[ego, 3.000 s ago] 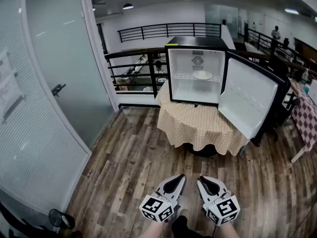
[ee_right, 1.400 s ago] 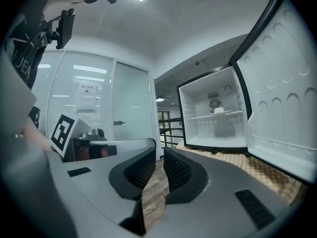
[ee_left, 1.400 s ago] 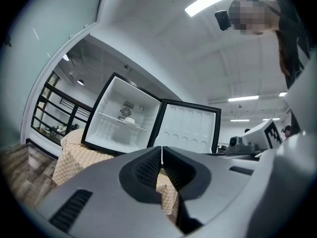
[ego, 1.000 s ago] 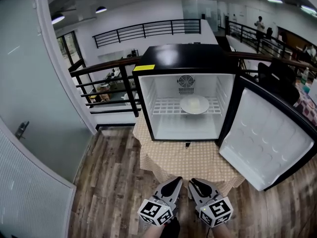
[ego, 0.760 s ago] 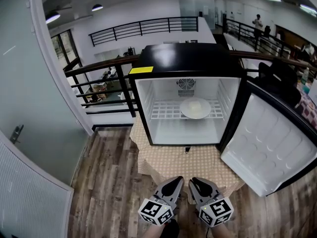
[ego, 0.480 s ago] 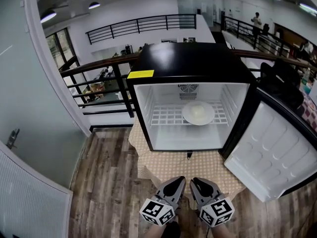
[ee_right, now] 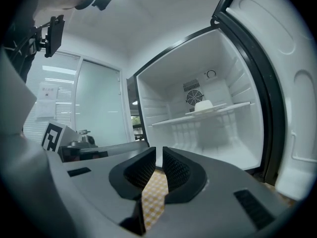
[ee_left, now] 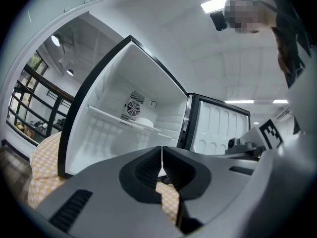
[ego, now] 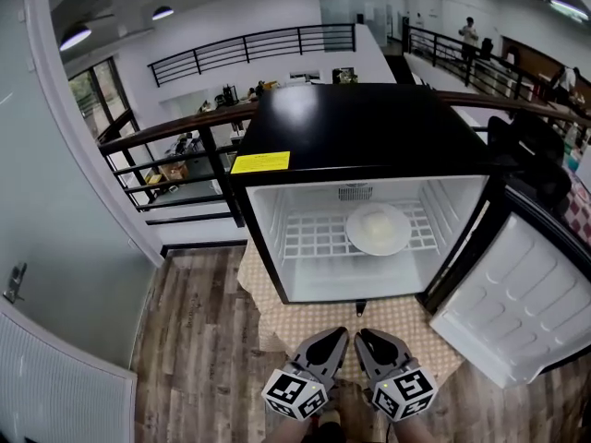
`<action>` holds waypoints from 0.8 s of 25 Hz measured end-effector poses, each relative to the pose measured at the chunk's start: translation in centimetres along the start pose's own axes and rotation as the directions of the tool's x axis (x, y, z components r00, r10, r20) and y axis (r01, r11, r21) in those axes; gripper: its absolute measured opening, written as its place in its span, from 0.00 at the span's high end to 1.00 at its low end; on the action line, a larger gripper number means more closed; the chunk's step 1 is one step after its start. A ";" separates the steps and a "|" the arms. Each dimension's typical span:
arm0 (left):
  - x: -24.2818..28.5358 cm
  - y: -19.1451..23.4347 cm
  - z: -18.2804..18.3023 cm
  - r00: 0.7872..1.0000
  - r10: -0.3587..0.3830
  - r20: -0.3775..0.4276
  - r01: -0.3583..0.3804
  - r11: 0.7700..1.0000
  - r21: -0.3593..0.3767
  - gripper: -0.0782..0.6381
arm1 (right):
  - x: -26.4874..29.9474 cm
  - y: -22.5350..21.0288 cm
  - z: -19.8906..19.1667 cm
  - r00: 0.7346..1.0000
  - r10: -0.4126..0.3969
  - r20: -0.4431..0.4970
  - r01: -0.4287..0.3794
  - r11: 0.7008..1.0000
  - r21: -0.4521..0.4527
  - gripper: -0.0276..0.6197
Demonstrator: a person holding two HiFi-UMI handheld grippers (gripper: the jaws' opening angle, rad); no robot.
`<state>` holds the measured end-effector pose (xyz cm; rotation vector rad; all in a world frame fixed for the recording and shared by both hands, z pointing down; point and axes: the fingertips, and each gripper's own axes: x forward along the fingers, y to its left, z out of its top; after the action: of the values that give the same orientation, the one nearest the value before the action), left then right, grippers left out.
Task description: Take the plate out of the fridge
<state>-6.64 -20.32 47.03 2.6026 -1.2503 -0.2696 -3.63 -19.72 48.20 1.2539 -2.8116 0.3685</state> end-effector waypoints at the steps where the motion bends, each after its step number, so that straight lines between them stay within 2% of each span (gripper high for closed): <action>1: 0.2 0.3 0.1 1.000 -0.005 -0.001 0.005 1.000 0.000 0.87 | 0.3 -0.2 0.1 1.000 -0.007 0.003 0.007 1.000 0.004 0.87; 10: 1.5 1.6 0.4 1.000 -0.028 0.001 0.028 0.999 -0.022 0.87 | 1.7 -1.3 0.0 0.999 -0.046 -0.017 0.046 0.998 0.033 0.87; 20: 3.6 2.9 0.9 1.000 -0.021 -0.006 0.021 0.999 -0.031 0.87 | 4.0 -2.9 0.9 0.999 -0.025 -0.033 0.027 0.998 0.051 0.87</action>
<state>-6.81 -25.04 46.78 2.5896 -1.2082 -0.2824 -4.08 -24.71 48.46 1.2810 -2.7727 0.4592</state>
